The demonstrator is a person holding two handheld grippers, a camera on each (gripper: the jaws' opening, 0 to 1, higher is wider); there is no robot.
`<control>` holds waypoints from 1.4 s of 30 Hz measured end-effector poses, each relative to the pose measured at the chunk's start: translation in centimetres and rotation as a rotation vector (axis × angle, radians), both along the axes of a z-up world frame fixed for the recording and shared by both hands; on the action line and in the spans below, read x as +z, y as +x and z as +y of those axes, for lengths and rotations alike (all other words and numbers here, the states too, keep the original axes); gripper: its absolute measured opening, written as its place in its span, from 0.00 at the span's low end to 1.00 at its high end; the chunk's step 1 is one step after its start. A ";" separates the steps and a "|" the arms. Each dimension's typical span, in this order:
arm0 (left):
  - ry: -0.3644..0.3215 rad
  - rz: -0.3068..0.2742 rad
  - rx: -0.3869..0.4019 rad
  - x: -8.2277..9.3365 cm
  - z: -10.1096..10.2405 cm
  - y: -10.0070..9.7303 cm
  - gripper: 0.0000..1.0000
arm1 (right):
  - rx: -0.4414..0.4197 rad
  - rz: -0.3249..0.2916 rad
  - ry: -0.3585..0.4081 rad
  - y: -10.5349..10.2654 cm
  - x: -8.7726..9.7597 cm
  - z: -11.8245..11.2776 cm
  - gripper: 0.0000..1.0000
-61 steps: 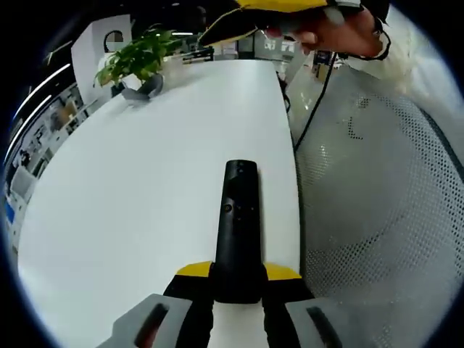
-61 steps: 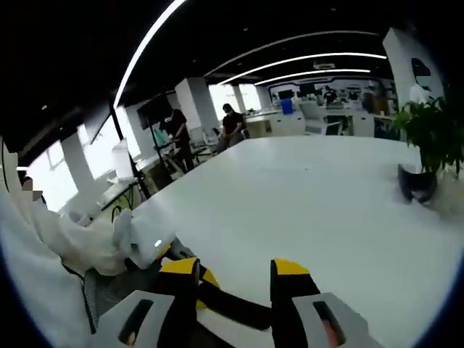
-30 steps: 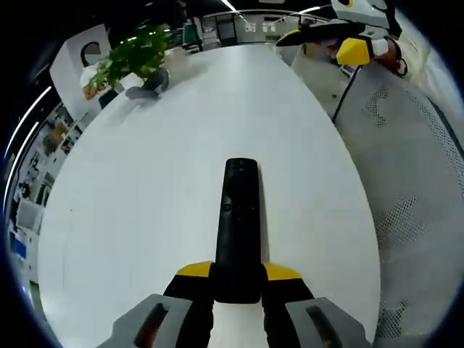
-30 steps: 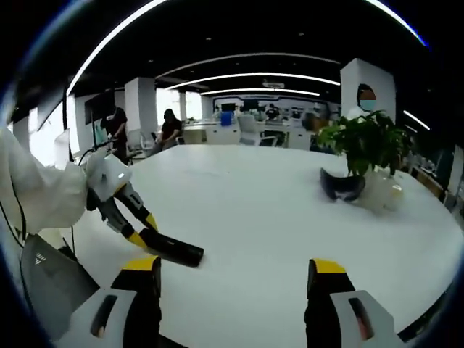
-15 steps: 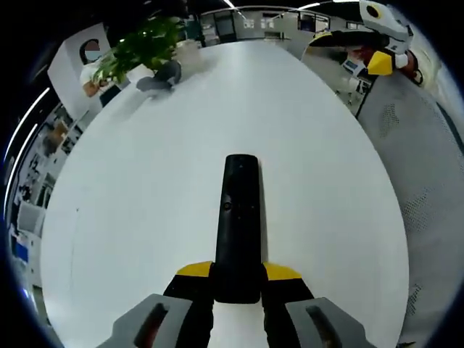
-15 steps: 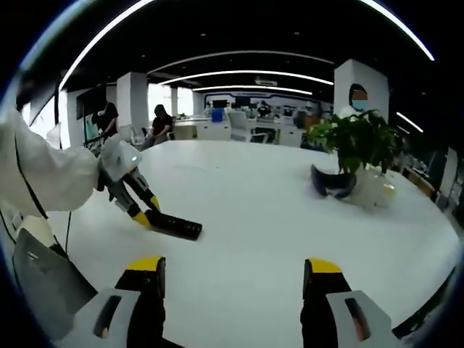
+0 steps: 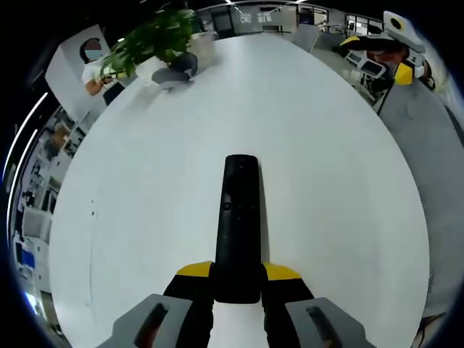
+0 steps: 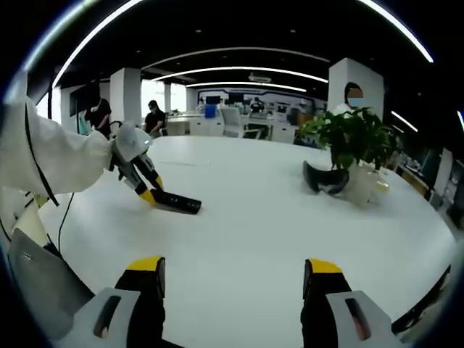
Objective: Press the specified remote control buttons in sequence, fully releasing each button before pressing the next.
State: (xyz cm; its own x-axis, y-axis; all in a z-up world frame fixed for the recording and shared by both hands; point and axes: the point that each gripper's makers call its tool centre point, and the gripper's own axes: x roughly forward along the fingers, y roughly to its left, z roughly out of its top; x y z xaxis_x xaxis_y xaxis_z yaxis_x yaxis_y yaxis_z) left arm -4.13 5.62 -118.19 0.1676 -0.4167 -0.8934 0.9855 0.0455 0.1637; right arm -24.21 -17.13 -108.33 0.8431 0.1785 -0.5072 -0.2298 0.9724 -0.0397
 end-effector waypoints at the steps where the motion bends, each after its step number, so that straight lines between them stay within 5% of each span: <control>1: -0.001 -0.004 0.001 0.0 0.0 0.4 0.24 | -0.001 0.001 0.000 0.0 0.0 0.0 0.77; 19: 0.082 0.001 -0.001 -0.9 0.6 6.2 0.24 | -0.019 0.030 -0.018 0.0 -0.7 -0.4 0.75; 24: 0.067 0.074 0.008 -0.8 0.5 5.9 0.24 | -0.019 0.034 -0.024 -0.1 -0.8 -0.4 0.75; 31: 0.050 0.069 0.004 -0.9 0.7 5.7 0.26 | -0.008 0.042 -0.022 -0.1 -1.0 -0.2 0.75; 33: 0.038 0.014 0.051 -0.6 0.7 6.8 0.32 | -0.002 0.039 -0.024 -0.1 -1.0 -0.1 0.75; 37: 0.013 0.018 0.198 -0.6 1.2 7.1 0.40 | -0.003 0.035 -0.018 -0.1 -0.8 -0.1 0.77; 40: -0.024 -0.064 0.272 -0.2 1.9 8.2 0.50 | -0.008 0.021 -0.014 -0.1 -0.5 -0.2 0.78; 42: -0.042 -0.058 0.322 -0.2 2.3 7.8 0.51 | -0.011 0.016 -0.014 -0.1 -0.4 -0.3 0.77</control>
State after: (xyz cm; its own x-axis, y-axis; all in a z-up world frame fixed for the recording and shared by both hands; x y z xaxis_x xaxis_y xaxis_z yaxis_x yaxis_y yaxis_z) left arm 3.65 7.91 -118.42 0.3468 -0.3705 -0.8617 0.9085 0.3610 0.2104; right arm -24.27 -17.41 -108.73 0.8371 0.1617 -0.5227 -0.2195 0.9743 -0.0501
